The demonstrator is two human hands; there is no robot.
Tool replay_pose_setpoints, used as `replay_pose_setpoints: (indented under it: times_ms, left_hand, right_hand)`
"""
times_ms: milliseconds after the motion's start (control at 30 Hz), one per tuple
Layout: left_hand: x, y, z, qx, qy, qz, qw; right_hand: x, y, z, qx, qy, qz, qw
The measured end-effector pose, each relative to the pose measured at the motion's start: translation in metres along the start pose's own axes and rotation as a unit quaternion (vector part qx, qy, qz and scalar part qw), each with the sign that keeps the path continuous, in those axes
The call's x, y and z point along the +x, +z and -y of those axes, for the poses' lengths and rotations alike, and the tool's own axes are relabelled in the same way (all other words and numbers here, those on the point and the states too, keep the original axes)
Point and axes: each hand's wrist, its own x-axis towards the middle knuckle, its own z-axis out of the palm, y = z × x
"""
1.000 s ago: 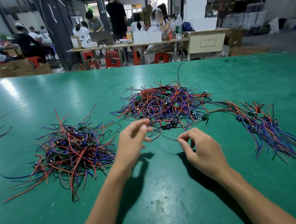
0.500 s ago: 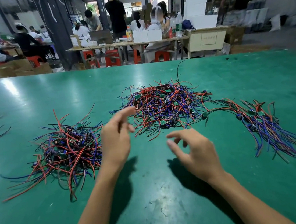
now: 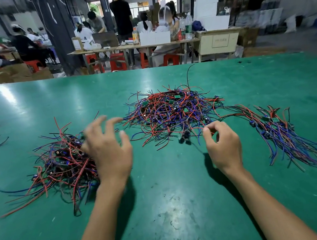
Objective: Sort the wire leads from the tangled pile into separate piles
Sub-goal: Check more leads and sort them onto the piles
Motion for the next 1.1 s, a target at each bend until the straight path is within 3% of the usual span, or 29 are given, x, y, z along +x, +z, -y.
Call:
replay_pose_setpoints:
  times_ms: [100, 233, 367, 467, 567, 800, 1000, 1100]
  left_hand:
    - [-0.021, 0.017, -0.022, -0.118, 0.138, 0.163, 0.970]
    - [-0.048, 0.034, -0.037, -0.164, 0.159, 0.281, 0.932]
    - [-0.051, 0.037, -0.042, -0.235, 0.098, 0.274, 0.927]
    - [-0.047, 0.033, -0.044, -0.312, 0.017, 0.278, 0.908]
    - [-0.041, 0.028, -0.045, -0.358, -0.009, 0.280, 0.890]
    - [-0.033, 0.024, -0.046, -0.488, -0.164, 0.312, 0.799]
    - [-0.023, 0.022, -0.040, -0.541, -0.242, 0.345, 0.728]
    - [-0.022, 0.020, -0.037, -0.558, -0.234, 0.351, 0.714]
  right_hand:
    - [0.000, -0.011, 0.019, 0.071, -0.095, -0.037, 0.992]
    - [-0.006, -0.016, 0.041, 0.139, -0.169, -0.050, 0.974]
    - [-0.009, -0.019, 0.052, 0.178, -0.155, -0.054, 0.970]
    - [-0.006, -0.020, 0.054, 0.193, -0.101, -0.068, 0.974]
    - [-0.001, -0.021, 0.048, 0.208, -0.041, -0.076, 0.974]
    - [0.004, -0.016, 0.032, 0.230, 0.068, 0.009, 0.971]
    - [-0.003, -0.012, 0.037, 0.211, 0.026, 0.148, 0.966]
    - [-0.011, -0.006, 0.039, 0.149, -0.038, 0.148, 0.977]
